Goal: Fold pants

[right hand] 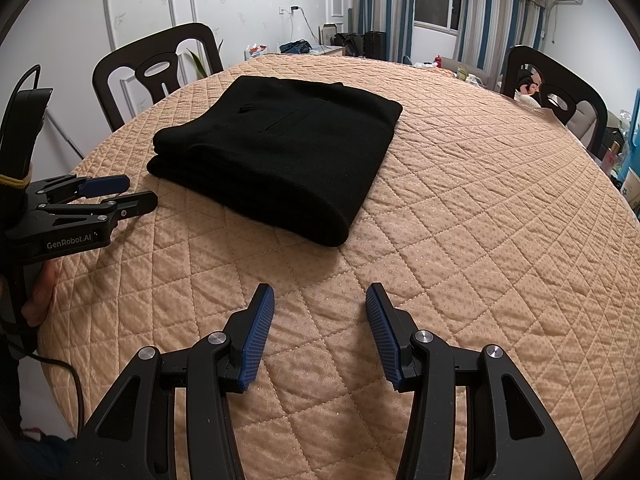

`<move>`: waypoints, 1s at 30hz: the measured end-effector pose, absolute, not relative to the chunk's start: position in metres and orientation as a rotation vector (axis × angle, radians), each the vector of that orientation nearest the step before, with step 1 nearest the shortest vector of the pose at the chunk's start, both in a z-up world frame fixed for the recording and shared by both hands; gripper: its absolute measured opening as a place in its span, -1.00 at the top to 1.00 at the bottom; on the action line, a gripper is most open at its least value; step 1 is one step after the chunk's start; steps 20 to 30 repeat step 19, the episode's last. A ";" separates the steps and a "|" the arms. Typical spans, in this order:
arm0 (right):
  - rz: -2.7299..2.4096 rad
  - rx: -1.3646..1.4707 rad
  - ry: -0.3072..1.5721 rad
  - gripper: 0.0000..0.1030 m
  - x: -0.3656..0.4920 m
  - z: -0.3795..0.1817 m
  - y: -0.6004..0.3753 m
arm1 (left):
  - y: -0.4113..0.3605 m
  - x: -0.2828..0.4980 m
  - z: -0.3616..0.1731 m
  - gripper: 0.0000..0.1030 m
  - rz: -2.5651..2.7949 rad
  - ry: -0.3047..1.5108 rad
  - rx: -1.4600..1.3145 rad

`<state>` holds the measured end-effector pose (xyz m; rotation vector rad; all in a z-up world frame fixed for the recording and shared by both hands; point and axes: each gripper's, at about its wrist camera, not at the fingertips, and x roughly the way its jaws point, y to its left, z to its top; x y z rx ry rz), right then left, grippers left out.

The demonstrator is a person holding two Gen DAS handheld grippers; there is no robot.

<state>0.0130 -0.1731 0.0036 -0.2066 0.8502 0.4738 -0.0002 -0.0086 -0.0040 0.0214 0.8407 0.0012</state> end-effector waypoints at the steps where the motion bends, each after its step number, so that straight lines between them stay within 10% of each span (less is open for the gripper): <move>1: 0.474 -0.207 0.850 0.06 0.013 0.004 -0.173 | -0.008 0.000 -0.004 -0.24 0.002 0.841 0.022; 30: 0.473 -0.210 0.850 0.05 0.013 0.004 -0.173 | -0.010 0.001 -0.005 -0.33 -0.006 0.845 0.020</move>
